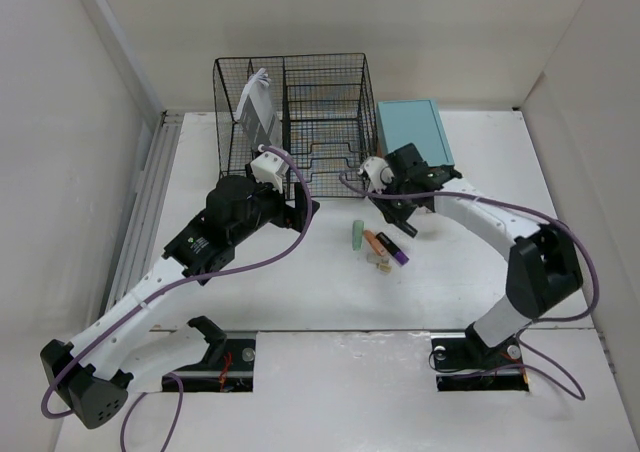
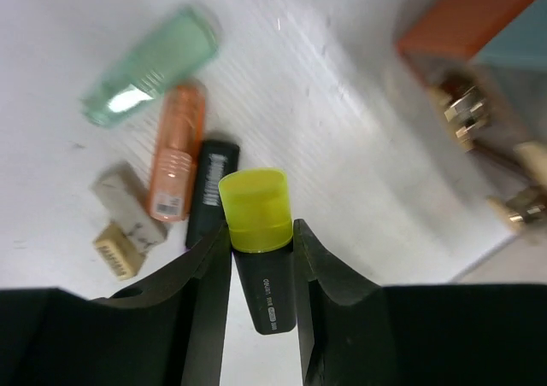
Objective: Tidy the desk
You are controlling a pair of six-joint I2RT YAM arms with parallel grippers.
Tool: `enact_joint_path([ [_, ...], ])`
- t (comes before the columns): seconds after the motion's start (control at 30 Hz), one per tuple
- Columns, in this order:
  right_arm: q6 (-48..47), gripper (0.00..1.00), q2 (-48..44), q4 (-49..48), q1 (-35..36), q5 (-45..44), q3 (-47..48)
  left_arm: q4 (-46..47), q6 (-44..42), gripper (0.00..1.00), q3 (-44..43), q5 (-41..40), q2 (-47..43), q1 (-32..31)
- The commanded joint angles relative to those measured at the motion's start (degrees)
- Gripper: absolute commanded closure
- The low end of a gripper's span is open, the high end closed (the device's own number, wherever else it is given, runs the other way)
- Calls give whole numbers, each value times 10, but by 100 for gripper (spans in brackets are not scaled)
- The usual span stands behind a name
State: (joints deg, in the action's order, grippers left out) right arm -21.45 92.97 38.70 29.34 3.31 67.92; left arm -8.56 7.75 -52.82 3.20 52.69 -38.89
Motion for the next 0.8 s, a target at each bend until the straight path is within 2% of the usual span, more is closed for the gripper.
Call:
enact_joint_path([
  [0.0, -27, 87, -53, -1, -3, 77, 63, 21, -7, 18, -2, 8, -14, 0],
  [0.17, -22, 88, -91, -36, -31, 93, 92, 21, -7, 18, 3, 2, -14, 0],
  [0.3, 17, 90, -131, -101, -74, 38, 92, 21, -7, 18, 3, 2, -9, 0],
  [0.47, 25, 90, -138, -136, -123, -25, 86, 21, -7, 18, 3, 2, -9, 0],
  [0.77, 13, 90, -108, -136, -167, -49, 75, 21, -2, 18, 3, 14, 2, 0],
])
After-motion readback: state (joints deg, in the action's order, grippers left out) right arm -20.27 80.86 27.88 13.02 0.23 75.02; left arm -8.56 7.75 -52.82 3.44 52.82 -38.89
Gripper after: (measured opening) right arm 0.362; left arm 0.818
